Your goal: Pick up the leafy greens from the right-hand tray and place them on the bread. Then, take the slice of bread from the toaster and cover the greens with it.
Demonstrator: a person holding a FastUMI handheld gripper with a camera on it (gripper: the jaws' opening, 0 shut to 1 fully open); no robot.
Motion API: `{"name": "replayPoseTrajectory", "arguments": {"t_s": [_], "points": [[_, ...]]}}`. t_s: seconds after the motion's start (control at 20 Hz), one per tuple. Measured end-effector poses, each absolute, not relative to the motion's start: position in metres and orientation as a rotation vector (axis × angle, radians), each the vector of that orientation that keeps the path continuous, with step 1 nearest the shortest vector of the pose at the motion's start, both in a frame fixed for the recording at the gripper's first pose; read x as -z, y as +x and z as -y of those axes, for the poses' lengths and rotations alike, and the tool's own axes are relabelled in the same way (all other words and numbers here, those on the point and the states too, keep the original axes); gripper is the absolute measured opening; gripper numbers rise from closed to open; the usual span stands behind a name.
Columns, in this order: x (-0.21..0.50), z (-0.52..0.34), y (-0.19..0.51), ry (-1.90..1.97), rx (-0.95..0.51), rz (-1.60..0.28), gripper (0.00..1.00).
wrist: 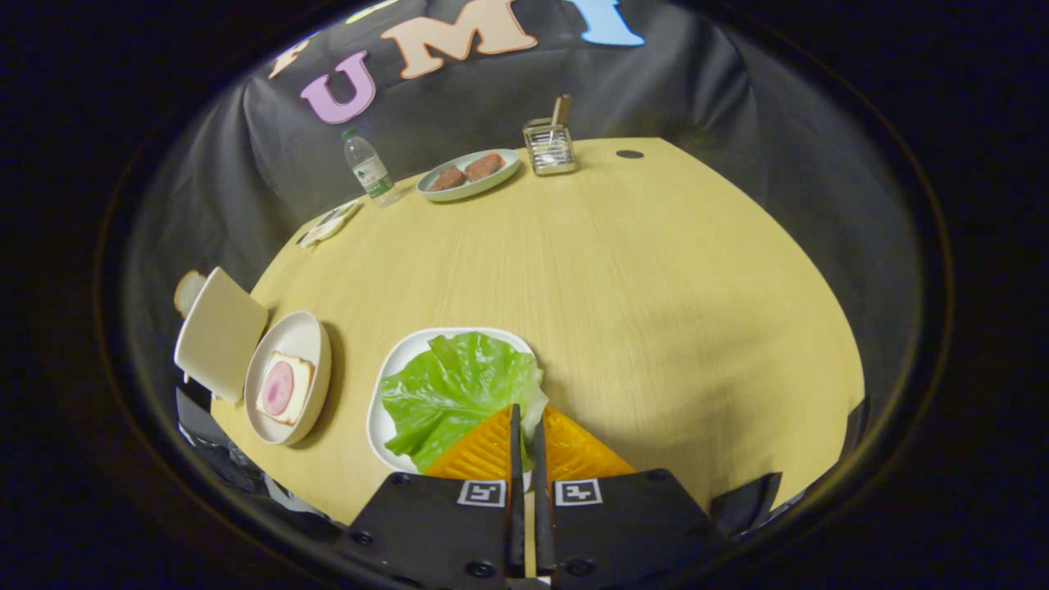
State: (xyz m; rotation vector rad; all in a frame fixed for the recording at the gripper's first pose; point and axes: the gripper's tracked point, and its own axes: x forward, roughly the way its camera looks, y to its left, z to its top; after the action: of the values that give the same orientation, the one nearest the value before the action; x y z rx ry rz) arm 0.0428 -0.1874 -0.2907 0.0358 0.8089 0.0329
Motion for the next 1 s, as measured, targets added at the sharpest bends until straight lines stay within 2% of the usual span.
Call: {"name": "replayPoseTrajectory", "arguments": {"t_s": [0.7, 1.0], "points": [[0.218, 0.14, 0.04, 0.039, -0.073, -0.673, 0.06], [0.193, 0.064, 0.033, 0.136, -0.205, -0.647, 0.05]]}}
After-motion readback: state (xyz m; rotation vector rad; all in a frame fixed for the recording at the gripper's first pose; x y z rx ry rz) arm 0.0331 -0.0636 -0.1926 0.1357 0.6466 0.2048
